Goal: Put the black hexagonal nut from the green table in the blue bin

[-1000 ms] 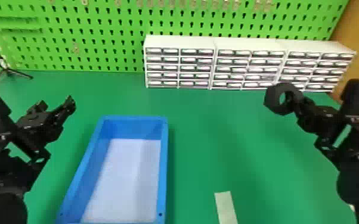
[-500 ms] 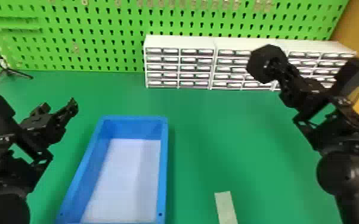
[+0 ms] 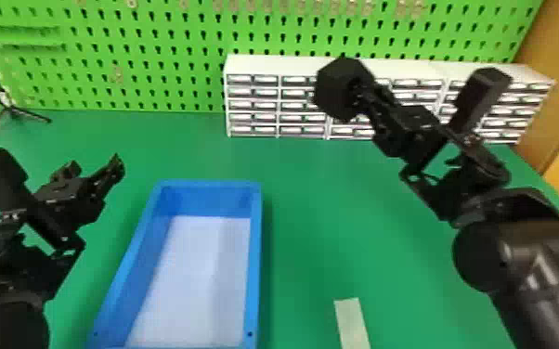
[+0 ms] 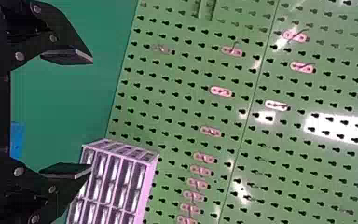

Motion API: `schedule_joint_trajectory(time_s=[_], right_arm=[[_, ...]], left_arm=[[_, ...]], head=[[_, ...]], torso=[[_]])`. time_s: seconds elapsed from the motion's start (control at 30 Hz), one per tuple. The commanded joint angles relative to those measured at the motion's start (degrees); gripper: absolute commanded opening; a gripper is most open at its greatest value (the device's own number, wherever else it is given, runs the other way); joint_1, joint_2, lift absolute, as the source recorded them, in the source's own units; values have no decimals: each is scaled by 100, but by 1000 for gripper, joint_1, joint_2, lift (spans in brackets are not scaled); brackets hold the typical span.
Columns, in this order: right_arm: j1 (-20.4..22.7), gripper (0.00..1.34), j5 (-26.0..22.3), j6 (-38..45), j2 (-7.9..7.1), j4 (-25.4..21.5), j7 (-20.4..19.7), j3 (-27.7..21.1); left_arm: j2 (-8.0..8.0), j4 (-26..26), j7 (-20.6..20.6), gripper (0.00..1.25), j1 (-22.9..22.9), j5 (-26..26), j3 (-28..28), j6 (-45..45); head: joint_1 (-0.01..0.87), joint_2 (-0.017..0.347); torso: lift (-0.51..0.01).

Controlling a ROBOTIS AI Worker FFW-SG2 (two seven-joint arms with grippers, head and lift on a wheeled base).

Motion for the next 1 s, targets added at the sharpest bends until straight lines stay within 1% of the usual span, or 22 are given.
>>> schedule_joint_trajectory(time_s=[0.0, 0.07, 0.13, 0.47, 0.57, 0.63, 0.83, 0.97], right_arm=[[-161, 379, -245, 27, -279, 15, 1, 611], [-232, 379, -360, 89, -384, 15, 1, 839], [-293, 379, -439, 133, -446, 15, 1, 1024], [-671, 379, -949, 230, -586, 120, 10, 1929], [-750, 379, -1019, 230, -630, 138, 10, 2140], [-785, 380, -1072, 230, -639, 138, 10, 2254], [-812, 379, -1151, 230, -507, 243, 19, 2544], [-873, 379, -1151, 203, -533, 287, 19, 2878]], left_arm=[[0, 24, 0, 816, -10, -1, -31, -1], [0, 24, 0, 816, -10, -1, -31, -1], [0, 33, 0, 816, -19, -1, -31, -1], [0, 77, 0, 816, -72, -10, -75, -1], [0, 77, 0, 818, -72, -10, -75, -1], [0, 77, 0, 818, -81, -10, -66, -1], [0, 94, 9, 816, -81, -18, -66, -1], [0, 103, 9, 816, -98, -18, -66, -1]], head=[[692, 8], [692, 8], [692, 8], [692, 8], [692, 8], [692, 8], [692, 8], [692, 8]], torso=[[-97], [-97], [-97], [-97], [-97], [-97], [-97], [-97]])
